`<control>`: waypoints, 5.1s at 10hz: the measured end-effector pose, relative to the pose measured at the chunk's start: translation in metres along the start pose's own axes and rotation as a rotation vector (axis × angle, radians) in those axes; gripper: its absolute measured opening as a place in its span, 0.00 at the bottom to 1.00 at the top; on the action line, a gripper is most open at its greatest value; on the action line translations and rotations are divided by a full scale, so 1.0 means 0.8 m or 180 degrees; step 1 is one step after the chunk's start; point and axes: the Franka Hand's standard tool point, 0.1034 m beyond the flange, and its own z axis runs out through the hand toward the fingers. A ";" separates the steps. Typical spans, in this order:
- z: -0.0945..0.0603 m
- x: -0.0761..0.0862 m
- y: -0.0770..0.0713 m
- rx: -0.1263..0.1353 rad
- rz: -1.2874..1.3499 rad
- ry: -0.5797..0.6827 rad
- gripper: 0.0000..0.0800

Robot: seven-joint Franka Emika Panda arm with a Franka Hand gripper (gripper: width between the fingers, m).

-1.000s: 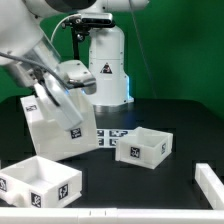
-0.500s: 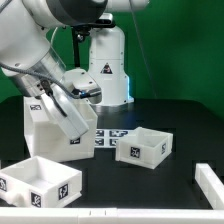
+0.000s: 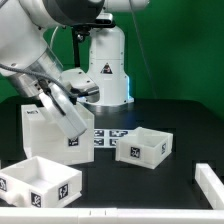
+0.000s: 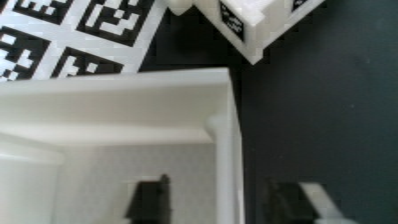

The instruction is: Assemble drawer

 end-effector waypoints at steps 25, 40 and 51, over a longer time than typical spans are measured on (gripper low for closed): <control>-0.074 -0.075 -0.022 -0.0582 -0.5768 0.0612 0.81; -0.077 -0.005 0.004 -0.1422 -0.9234 0.0798 0.81; -0.010 0.026 0.018 -0.1318 -0.9194 0.0410 0.81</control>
Offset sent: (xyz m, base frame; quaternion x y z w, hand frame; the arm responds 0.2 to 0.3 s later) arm 0.0024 -0.0142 0.0274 -0.0105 -0.0415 -0.0155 0.9990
